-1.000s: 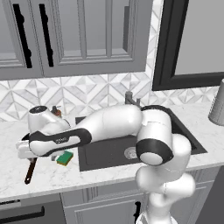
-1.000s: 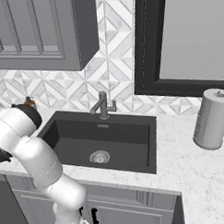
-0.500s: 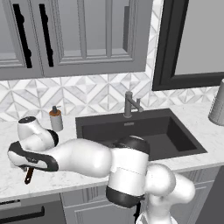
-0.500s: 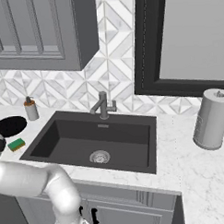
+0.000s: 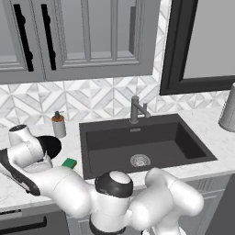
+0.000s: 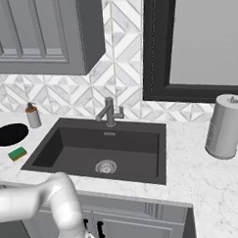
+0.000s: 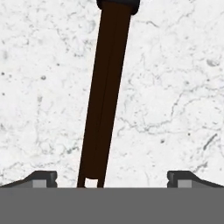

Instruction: Pick the pan and sponge and place them into the sink. Then turn on the water.

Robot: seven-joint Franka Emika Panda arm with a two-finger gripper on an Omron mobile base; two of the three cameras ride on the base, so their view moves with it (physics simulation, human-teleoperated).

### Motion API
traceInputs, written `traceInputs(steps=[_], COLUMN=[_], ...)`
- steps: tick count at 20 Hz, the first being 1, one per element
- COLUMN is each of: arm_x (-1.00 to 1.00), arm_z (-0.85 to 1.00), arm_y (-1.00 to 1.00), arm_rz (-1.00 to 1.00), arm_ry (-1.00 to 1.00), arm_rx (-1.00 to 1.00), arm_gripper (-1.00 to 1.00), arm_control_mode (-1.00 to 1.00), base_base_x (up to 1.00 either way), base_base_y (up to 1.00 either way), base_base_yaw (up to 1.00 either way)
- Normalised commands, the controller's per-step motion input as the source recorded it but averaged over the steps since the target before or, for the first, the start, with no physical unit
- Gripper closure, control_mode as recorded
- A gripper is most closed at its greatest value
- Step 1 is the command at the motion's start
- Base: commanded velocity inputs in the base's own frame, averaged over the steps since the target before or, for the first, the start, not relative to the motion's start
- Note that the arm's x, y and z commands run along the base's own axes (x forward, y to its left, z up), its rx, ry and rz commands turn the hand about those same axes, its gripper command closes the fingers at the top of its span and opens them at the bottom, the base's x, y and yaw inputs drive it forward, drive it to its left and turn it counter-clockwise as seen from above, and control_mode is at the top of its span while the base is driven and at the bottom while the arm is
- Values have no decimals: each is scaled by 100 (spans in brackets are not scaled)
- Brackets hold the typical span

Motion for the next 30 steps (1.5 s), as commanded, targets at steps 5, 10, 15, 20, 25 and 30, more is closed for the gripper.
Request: traceInputs(steps=[5,10,15,20,25,30], arm_x=[0,11,12,1,-3,-32], arm_z=[-24,-31,-43,-37,-31,-35], arm_y=[1,8,2,0,0,-18], arm_rz=[0,0,0,0,0,0], arm_ry=[-3,-7,-5,-1,-2,-7], arm_rx=[0,0,0,0,0,0], arm_gripper=[-100,-100,-100,100,100,100], arm_control_mode=[-100,-100,-100,-100,-100,-100], base_base_x=[0,0,0,0,0,0], base_base_y=[0,0,0,0,0,0], base_base_yaw=[0,0,0,0,0,0])
